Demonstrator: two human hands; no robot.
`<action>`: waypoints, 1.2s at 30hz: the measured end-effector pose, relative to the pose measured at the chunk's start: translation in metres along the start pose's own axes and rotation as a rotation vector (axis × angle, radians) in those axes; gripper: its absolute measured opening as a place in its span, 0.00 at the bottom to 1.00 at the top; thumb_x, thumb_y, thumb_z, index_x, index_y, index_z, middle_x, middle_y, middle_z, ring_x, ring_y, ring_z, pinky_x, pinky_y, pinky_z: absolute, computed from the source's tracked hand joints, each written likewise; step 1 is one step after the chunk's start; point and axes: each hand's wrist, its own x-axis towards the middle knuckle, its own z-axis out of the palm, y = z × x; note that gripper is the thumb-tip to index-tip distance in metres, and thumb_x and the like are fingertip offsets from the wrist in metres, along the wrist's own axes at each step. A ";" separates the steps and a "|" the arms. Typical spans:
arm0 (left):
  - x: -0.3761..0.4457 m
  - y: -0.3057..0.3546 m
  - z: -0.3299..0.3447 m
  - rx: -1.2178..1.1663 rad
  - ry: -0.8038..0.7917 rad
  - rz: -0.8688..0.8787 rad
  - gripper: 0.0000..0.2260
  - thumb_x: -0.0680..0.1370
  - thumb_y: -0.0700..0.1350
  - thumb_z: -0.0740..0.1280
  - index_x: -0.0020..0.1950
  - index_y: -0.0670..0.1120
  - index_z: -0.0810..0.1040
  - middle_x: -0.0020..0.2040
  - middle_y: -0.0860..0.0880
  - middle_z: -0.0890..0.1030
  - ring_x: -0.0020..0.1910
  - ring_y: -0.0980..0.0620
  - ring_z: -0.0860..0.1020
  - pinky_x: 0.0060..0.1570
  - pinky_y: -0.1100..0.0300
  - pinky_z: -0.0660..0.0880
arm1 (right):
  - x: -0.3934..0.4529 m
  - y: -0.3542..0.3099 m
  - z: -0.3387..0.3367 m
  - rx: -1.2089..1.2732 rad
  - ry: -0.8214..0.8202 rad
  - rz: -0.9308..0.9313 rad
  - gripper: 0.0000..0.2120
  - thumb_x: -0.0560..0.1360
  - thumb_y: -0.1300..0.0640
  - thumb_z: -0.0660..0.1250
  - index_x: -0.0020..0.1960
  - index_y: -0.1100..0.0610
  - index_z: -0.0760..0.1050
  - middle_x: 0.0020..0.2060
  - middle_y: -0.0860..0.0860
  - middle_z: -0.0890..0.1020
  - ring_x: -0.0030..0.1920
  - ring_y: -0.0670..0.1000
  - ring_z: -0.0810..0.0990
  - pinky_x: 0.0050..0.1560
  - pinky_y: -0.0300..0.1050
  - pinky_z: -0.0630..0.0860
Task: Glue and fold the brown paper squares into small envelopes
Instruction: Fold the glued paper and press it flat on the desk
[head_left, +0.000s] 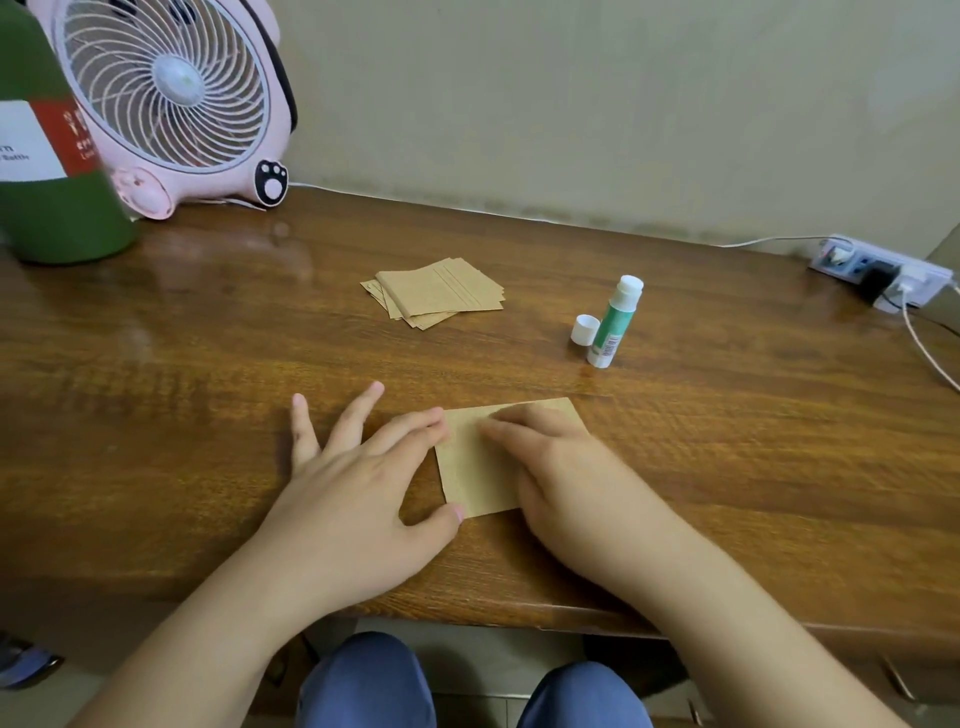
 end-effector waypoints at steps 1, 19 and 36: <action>-0.001 0.000 0.000 -0.010 0.001 -0.003 0.40 0.63 0.70 0.39 0.76 0.62 0.51 0.74 0.70 0.47 0.74 0.56 0.33 0.65 0.39 0.25 | 0.005 -0.005 0.006 0.018 -0.025 -0.032 0.24 0.77 0.65 0.55 0.72 0.54 0.66 0.67 0.48 0.70 0.67 0.48 0.65 0.63 0.32 0.59; -0.001 0.002 -0.002 0.025 -0.012 -0.033 0.41 0.62 0.70 0.37 0.75 0.62 0.51 0.74 0.69 0.46 0.74 0.56 0.33 0.65 0.38 0.24 | 0.009 0.020 0.004 -0.052 0.055 0.031 0.22 0.78 0.62 0.53 0.70 0.53 0.68 0.66 0.46 0.71 0.65 0.48 0.66 0.61 0.32 0.58; -0.001 -0.016 -0.011 0.196 0.078 -0.495 0.35 0.75 0.68 0.43 0.72 0.47 0.64 0.74 0.52 0.62 0.75 0.47 0.53 0.68 0.31 0.39 | -0.008 0.025 -0.006 0.023 0.042 0.008 0.19 0.80 0.57 0.56 0.70 0.46 0.67 0.62 0.39 0.69 0.61 0.39 0.65 0.62 0.30 0.62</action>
